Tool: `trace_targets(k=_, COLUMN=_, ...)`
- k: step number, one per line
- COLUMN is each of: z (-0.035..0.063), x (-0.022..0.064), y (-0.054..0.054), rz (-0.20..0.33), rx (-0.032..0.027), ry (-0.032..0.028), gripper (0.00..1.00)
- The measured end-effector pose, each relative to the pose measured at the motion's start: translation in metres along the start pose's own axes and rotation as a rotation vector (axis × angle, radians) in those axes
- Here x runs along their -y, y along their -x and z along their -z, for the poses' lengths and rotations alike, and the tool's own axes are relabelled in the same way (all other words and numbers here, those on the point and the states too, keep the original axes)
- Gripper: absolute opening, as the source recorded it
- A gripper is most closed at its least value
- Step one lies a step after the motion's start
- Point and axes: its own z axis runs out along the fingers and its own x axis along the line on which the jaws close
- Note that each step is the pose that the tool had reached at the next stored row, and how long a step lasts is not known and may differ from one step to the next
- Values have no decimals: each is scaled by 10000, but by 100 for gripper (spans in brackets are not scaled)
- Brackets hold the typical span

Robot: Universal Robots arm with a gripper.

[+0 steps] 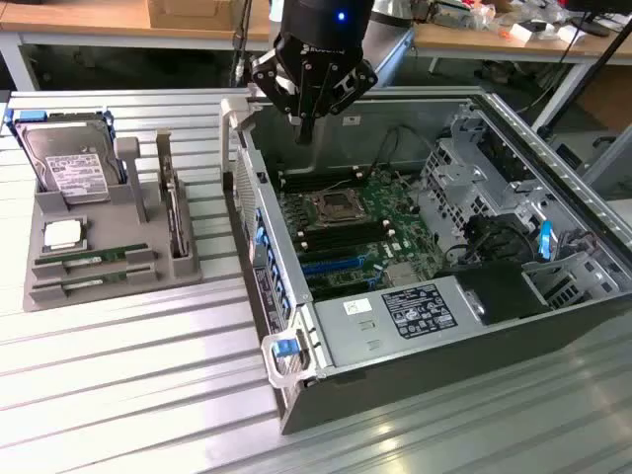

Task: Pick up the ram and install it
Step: 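Reach for the ram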

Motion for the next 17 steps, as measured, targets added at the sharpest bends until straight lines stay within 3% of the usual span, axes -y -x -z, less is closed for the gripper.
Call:
trace_targets(k=1, z=4, x=11, y=-144, rz=-1, rx=0, ry=0, gripper=11)
trace_targets(k=4, z=7, x=20, y=-263, rz=0, rx=0, ry=1, gripper=11)
trace_targets(k=17, z=11, x=29, y=-387, rz=0, rx=0, ry=0, gripper=11)
